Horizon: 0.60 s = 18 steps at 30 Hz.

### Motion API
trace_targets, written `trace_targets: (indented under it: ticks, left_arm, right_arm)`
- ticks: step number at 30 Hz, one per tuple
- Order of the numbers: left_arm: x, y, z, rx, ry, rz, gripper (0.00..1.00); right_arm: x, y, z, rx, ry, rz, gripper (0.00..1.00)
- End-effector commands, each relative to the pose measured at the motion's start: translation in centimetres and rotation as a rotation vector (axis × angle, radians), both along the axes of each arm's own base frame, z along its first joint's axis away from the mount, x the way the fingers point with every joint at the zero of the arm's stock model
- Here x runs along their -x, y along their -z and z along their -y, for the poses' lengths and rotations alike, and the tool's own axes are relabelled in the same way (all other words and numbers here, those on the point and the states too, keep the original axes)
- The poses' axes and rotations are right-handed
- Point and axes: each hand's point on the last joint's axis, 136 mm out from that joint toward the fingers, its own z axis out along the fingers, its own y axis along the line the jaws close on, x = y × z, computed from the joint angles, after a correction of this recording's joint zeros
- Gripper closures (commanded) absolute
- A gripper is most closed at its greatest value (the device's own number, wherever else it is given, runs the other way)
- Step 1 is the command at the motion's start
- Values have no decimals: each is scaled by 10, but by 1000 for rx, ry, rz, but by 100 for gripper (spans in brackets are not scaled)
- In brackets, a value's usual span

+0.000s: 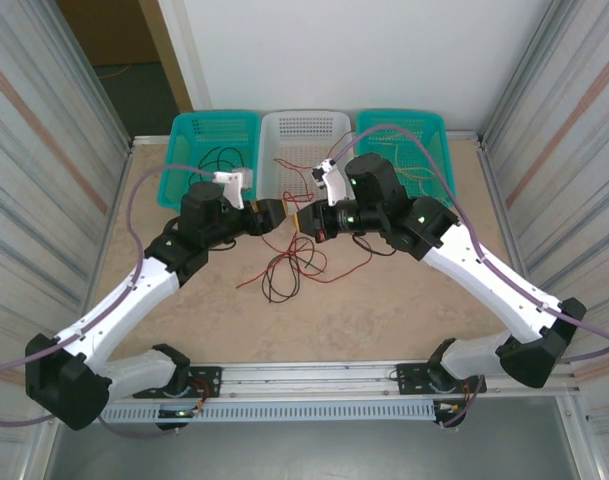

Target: Untangle the cables

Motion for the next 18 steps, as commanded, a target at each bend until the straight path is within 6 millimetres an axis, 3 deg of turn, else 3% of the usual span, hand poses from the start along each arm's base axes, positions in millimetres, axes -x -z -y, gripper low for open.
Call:
trace_targets:
  ticks: [1, 6, 9, 13, 18]
  left_arm:
    - [-6, -35, -15, 53, -65, 72, 36]
    - [-10, -49, -20, 105, -67, 84, 34]
    - [-9, -48, -20, 112, -62, 64, 34]
    - [-6, -37, -37, 145, -130, -70, 30]
    - [10, -16, -39, 276, -143, -262, 24]
  right_arm:
    - [11, 14, -10, 29, -79, -43, 100]
    - [12, 26, -18, 44, -100, -65, 100]
    - [3, 33, -14, 81, -52, -51, 100]
    - [-23, 50, 9, 222, 108, 0, 100]
    - [-36, 56, 15, 267, 162, 31, 100]
